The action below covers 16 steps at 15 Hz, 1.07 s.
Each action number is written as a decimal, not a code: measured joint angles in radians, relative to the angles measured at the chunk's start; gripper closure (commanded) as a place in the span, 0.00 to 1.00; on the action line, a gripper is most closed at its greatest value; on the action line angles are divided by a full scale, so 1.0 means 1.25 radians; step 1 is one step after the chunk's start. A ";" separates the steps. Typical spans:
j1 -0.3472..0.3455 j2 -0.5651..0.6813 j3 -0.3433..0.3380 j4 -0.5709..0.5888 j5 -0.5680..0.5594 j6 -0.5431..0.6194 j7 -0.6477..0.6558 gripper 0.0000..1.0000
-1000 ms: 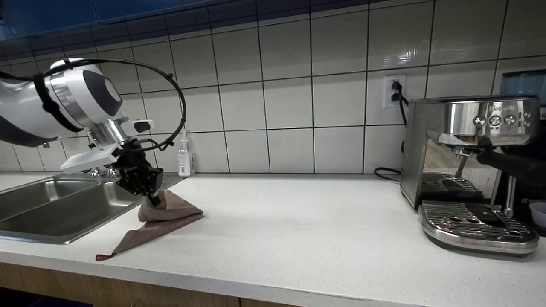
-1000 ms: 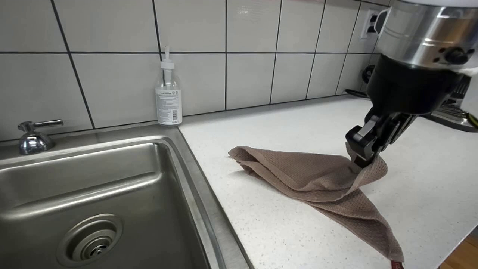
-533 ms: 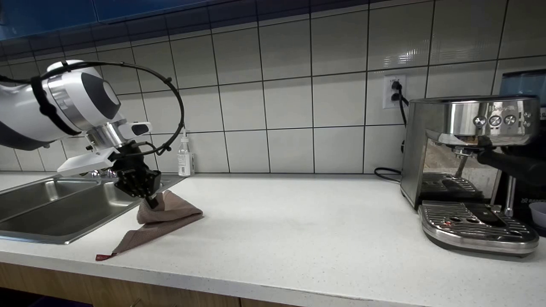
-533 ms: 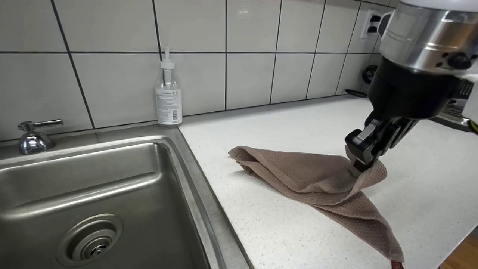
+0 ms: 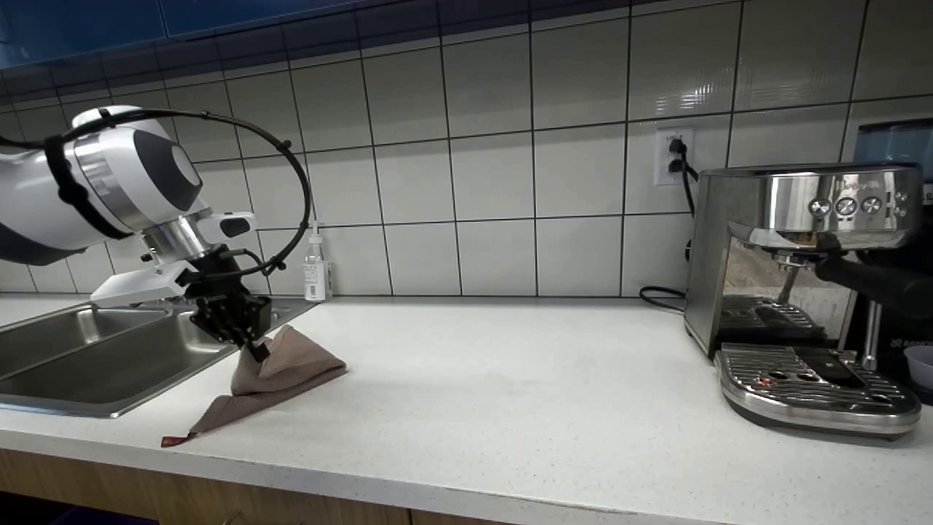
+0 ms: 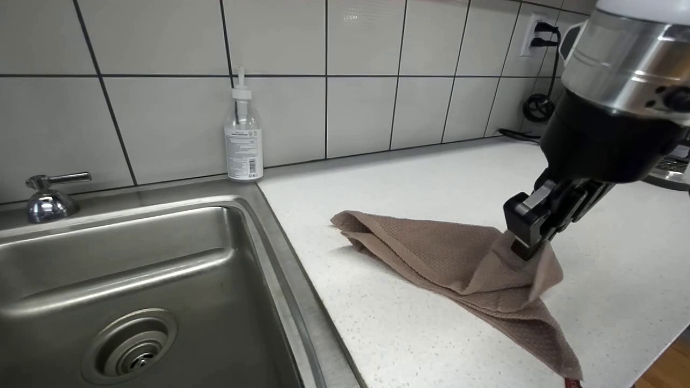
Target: Fold the brown towel twice
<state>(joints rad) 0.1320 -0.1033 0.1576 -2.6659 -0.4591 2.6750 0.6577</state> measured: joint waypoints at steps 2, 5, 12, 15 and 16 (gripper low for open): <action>-0.002 -0.003 0.000 0.000 0.000 0.000 0.000 0.37; -0.005 -0.013 0.000 0.000 0.000 0.000 0.000 0.15; -0.010 -0.046 0.001 0.000 0.008 0.000 0.000 0.00; -0.010 -0.056 0.001 0.001 0.019 -0.001 0.000 0.00; -0.011 -0.058 0.001 0.002 0.023 -0.001 0.000 0.00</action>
<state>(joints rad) 0.1185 -0.1753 0.1593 -2.6638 -0.4309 2.6732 0.6579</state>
